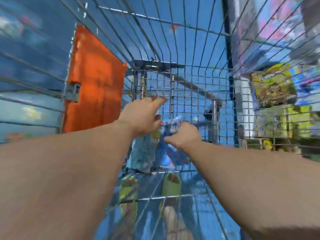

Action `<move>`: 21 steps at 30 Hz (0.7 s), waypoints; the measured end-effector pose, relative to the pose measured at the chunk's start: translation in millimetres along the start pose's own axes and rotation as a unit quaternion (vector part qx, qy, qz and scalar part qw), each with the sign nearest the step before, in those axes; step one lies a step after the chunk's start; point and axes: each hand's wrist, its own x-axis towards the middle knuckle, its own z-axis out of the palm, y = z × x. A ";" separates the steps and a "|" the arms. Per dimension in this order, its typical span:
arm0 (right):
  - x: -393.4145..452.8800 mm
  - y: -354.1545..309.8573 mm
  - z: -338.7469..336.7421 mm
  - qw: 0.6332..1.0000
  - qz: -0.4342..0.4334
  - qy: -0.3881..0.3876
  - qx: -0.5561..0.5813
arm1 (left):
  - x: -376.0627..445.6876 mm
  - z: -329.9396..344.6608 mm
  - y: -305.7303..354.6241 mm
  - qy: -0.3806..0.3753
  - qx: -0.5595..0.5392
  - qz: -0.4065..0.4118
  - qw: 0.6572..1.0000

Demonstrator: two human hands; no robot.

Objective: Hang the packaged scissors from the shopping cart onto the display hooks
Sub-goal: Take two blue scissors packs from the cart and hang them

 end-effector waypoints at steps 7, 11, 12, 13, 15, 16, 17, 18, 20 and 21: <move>9.7 -8.5 21.9 0.994 0.098 0.042 0.039 | -1.0 19.4 -12.7 -0.007 0.003 -0.010 1.000; 14.8 -8.7 14.5 0.991 0.120 0.031 0.041 | -2.2 16.4 -14.0 -0.017 0.003 -0.026 1.000; 15.2 -7.4 13.0 0.992 0.114 0.030 0.049 | -2.7 15.9 -12.9 -0.020 0.001 -0.031 0.999; 15.2 -5.6 11.1 0.992 0.107 0.027 0.065 | -2.3 15.7 -11.3 -0.021 -0.004 -0.037 0.999; 15.5 -0.3 8.3 0.988 0.094 0.016 0.121 | -1.0 16.5 -8.4 -0.030 -0.019 -0.049 0.998; 14.6 3.1 5.9 0.984 0.087 0.010 0.157 | 0.3 18.6 -7.6 -0.034 -0.034 -0.057 0.997; 14.4 7.1 3.5 0.975 0.082 0.006 0.206 | 1.6 20.3 -6.8 -0.041 -0.054 -0.069 0.995; 14.8 12.9 0.2 0.962 0.076 0.003 0.262 | 2.8 21.3 -5.9 -0.045 -0.075 -0.084 0.993; 14.8 25.6 -10.8 0.929 0.075 0.000 0.362 | 6.9 22.8 -3.1 -0.048 -0.128 -0.129 0.982; 13.2 31.0 -19.5 0.914 0.074 -0.006 0.398 | 8.7 20.3 1.6 -0.053 -0.162 -0.158 0.973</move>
